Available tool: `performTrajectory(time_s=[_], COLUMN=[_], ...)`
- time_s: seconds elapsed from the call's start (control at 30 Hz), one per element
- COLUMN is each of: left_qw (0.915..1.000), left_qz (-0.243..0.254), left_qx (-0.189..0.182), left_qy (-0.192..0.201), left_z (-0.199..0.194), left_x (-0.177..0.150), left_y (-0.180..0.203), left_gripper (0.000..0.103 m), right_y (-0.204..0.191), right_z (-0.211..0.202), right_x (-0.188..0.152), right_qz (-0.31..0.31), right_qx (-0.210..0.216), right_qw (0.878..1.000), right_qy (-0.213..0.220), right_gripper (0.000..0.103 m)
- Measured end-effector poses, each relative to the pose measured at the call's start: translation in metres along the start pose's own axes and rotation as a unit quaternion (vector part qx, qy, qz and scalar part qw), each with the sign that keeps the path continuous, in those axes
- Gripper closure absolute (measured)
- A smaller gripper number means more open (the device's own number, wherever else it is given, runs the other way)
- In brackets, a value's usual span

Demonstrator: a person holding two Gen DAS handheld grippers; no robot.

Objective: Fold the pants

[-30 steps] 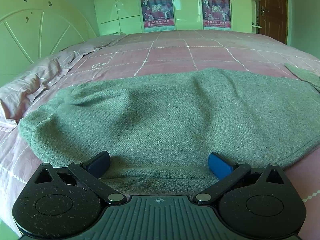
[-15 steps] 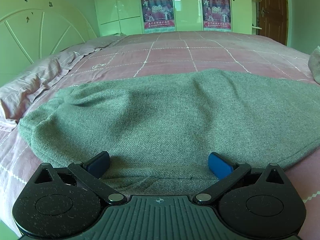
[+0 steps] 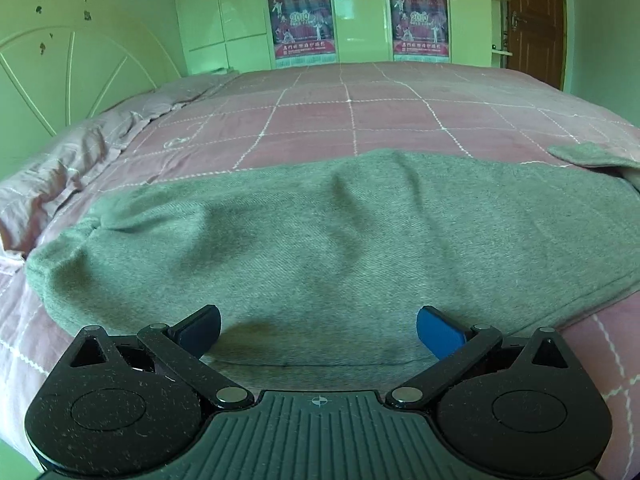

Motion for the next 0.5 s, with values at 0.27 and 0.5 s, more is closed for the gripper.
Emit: performTrajectory(time_s=[0.27, 0.5], left_qw=[0.9997, 0.9999], left_qz=[-0.002, -0.002], left_qx=[-0.012, -0.011], left_qy=[-0.022, -0.005], left_z=[0.014, 0.014], left_x=[-0.008, -0.013], left_y=[0.002, 0.002], left_gripper=[0.0, 0.0], right_y=[0.038, 0.16], right_z=[-0.005, -0.03], right_x=[-0.001, -0.117], right_qz=[-0.033, 0.318], right_qx=[-0.12, -0.055], right_qw=[0.992, 0.946], right_qy=[0.024, -0.03], right_gripper=[0.103, 0.102])
Point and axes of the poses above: each gripper's, at about its wrist camera, not at the fingertips, and z roughly the way its jaws point, y to its right, x to its top, the point moved 8 cm from there along z, roughly the way its jaws point, and after that the axes turned 6 degrees about -x, right-handed, at the moved point
